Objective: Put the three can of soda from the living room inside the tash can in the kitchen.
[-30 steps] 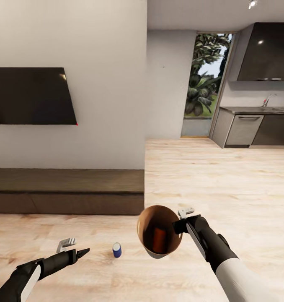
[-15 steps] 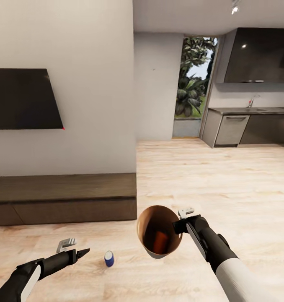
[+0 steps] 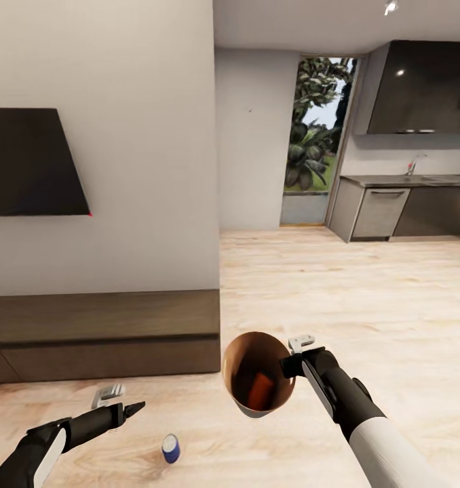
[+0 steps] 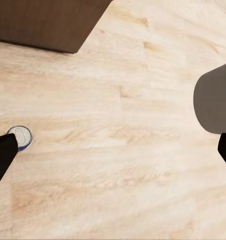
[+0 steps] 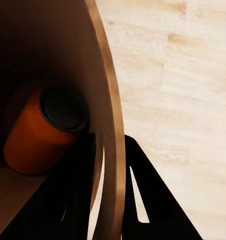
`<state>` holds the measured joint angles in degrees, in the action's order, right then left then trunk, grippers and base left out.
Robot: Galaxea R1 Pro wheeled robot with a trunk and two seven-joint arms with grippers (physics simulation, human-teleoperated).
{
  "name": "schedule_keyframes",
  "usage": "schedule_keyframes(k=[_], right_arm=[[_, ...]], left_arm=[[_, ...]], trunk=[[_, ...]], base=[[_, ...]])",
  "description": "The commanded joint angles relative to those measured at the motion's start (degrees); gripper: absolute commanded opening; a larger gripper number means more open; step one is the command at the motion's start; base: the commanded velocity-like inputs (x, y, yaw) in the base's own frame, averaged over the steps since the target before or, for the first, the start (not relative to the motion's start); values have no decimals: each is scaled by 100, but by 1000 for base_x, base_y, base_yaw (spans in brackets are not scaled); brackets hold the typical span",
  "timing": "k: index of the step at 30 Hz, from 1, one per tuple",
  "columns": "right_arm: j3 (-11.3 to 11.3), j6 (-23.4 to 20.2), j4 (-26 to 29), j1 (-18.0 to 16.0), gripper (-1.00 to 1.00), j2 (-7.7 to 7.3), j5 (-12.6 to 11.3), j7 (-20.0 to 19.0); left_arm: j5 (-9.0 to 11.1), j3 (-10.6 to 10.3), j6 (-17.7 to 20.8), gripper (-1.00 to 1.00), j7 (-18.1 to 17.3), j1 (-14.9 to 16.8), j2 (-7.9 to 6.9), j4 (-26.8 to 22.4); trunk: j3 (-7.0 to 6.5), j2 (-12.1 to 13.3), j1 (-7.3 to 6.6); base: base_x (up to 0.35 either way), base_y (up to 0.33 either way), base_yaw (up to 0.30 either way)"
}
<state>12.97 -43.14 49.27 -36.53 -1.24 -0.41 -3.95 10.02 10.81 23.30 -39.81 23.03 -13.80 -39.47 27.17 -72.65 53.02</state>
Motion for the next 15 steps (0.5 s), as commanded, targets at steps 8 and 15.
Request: schedule_keyframes(k=[8, 15], right_arm=[[-5, -1, 4, -3, -100, 1, -73, -27], [-2, 2, 4, -3, -100, 1, -73, -27]], left_arm=[[0, 0, 0, 100, 0, 0, 0, 1], [0, 4, -2, 100, 0, 0, 0, 1]], trunk=[[-1, 0, 0], [-1, 0, 0]], base=[[336, 0, 0], [126, 0, 0]])
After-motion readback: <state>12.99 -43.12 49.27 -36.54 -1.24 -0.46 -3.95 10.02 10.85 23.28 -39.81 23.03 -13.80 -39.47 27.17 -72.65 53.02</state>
